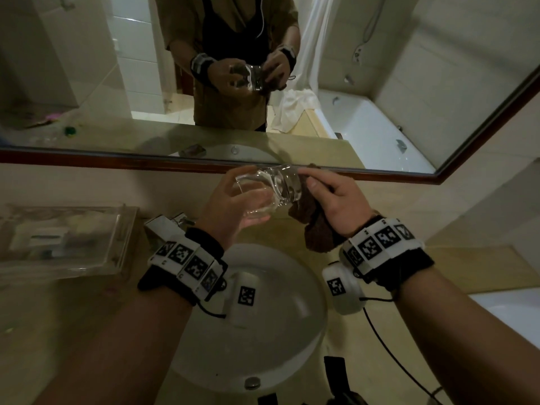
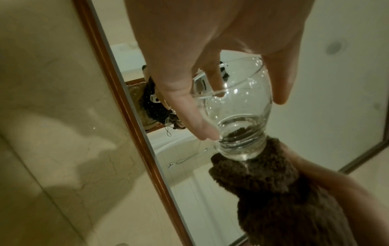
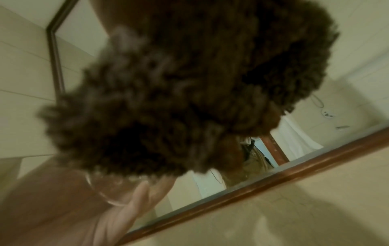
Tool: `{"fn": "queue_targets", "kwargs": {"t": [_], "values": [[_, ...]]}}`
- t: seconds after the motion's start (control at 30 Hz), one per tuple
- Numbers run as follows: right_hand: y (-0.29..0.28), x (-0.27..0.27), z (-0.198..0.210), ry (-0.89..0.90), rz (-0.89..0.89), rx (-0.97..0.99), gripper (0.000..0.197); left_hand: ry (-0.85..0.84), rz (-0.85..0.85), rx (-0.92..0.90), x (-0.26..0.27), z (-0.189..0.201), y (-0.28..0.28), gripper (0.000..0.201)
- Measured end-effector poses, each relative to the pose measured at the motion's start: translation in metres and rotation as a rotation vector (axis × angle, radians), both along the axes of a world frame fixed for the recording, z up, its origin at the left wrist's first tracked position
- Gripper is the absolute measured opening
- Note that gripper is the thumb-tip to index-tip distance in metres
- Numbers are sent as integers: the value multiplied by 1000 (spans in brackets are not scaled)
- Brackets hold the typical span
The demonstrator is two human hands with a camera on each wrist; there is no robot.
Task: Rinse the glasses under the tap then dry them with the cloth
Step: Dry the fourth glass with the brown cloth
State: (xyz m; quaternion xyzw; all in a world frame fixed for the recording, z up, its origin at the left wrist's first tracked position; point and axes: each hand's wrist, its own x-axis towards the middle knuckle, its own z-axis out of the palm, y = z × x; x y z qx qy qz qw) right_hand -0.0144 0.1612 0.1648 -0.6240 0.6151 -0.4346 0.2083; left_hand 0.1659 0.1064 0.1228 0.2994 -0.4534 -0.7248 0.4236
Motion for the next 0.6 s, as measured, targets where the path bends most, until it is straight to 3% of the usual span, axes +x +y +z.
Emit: {"fn": "queue_targets", "kwargs": {"t": [0.2, 0.33, 0.43, 0.6], "values": [[-10, -3, 18, -86, -27, 34, 24, -2, -82, 1, -7, 5, 3, 51], [-4, -5, 0, -12, -25, 61, 25, -15, -12, 7, -7, 3, 0, 41], [-2, -3, 3, 48, -53, 21, 26, -31, -20, 6, -7, 0, 0, 45], [-10, -4, 21, -33, -55, 9, 23, 1, -82, -11, -11, 3, 5, 49]]}}
